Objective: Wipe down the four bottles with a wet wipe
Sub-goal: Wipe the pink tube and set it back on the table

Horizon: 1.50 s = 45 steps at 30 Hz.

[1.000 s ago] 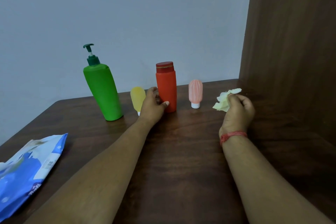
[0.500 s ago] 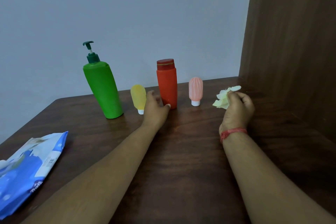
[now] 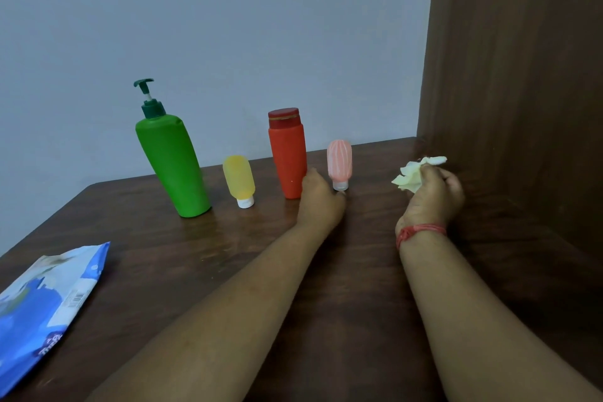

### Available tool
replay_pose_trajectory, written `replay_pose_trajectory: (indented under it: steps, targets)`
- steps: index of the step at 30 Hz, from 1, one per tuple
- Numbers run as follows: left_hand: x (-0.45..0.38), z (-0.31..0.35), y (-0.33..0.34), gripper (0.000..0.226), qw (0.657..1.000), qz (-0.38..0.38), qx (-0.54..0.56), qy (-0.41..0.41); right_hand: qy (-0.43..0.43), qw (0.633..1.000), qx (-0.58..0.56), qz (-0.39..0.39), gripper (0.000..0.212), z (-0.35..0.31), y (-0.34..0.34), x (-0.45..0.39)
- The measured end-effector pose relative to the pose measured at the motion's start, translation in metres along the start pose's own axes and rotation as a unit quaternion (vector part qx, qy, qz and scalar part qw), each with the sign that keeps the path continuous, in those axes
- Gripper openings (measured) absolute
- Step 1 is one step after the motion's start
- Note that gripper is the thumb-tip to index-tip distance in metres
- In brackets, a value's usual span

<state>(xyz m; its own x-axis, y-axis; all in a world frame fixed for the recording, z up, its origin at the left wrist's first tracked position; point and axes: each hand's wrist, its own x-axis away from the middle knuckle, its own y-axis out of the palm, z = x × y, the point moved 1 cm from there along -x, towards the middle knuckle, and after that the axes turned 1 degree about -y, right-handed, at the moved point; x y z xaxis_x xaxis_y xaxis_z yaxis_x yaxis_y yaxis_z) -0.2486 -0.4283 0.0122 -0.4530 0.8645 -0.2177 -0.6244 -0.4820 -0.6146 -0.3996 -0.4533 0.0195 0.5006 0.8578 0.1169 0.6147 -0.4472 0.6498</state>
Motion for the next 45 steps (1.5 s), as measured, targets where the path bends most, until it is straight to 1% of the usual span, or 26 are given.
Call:
replay_pose_trajectory:
  steps: [2,4,7,9,13,17,22,26,30,33,36,38,39,41,43,45]
  targets:
    - [-0.007,0.004,0.005,0.064,0.999,0.026,0.015,-0.017,0.004,1.0,-0.01,-0.003,0.014,0.001,0.001,-0.001]
    - [-0.013,0.007,0.01,0.062,0.998,0.032,0.026,-0.038,0.006,1.0,-0.015,-0.004,0.015,0.002,0.002,-0.002]
    - [-0.018,0.01,0.016,0.052,0.997,0.036,0.033,-0.062,0.01,1.0,-0.018,-0.006,0.013,0.005,0.004,-0.002]
    - [-0.02,0.012,0.019,0.046,0.997,0.044,0.026,-0.059,0.009,1.0,-0.022,-0.008,0.012,0.007,0.004,-0.002]
    - [-0.021,0.019,0.023,0.047,0.998,0.038,0.009,-0.055,0.013,1.0,-0.02,-0.014,0.01,0.009,0.005,-0.004]
    - [-0.02,0.02,0.023,0.041,0.998,0.042,0.004,-0.046,0.013,1.0,-0.023,-0.018,0.013,0.008,0.007,-0.003]
    - [-0.003,0.015,0.012,0.043,1.0,0.007,0.024,-0.004,0.005,1.0,-0.013,-0.028,0.014,0.008,0.006,0.0]
    - [0.032,-0.001,-0.017,0.038,0.997,-0.017,0.066,0.036,-0.03,0.997,0.025,-0.073,0.019,0.005,0.011,0.016]
    - [0.072,-0.03,-0.071,0.046,0.996,-0.048,0.064,0.045,-0.081,0.976,0.108,-0.17,0.021,0.007,0.02,0.044]
    - [0.089,-0.064,-0.113,0.051,0.997,-0.058,0.049,0.023,-0.126,0.934,0.211,-0.261,0.017,0.012,0.025,0.07]
    - [0.099,-0.092,-0.147,0.054,0.996,-0.057,0.07,-0.015,-0.16,0.866,0.298,-0.368,0.009,0.021,0.025,0.101]
    - [0.102,-0.104,-0.161,0.051,0.995,-0.05,0.083,-0.028,-0.189,0.821,0.323,-0.43,0.004,0.028,0.023,0.123]
    - [0.103,-0.107,-0.166,0.046,0.994,-0.042,0.093,-0.03,-0.219,0.798,0.329,-0.454,0.003,0.03,0.023,0.133]
    - [0.104,-0.111,-0.171,0.039,0.992,-0.019,0.122,-0.036,-0.315,0.734,0.351,-0.488,0.004,0.032,0.023,0.149]
    - [0.104,-0.112,-0.172,0.037,0.987,-0.004,0.158,-0.04,-0.412,0.656,0.378,-0.507,0.005,0.034,0.024,0.159]
    - [0.104,-0.113,-0.172,0.038,0.982,0.002,0.186,-0.044,-0.461,0.591,0.41,-0.52,0.005,0.035,0.023,0.163]
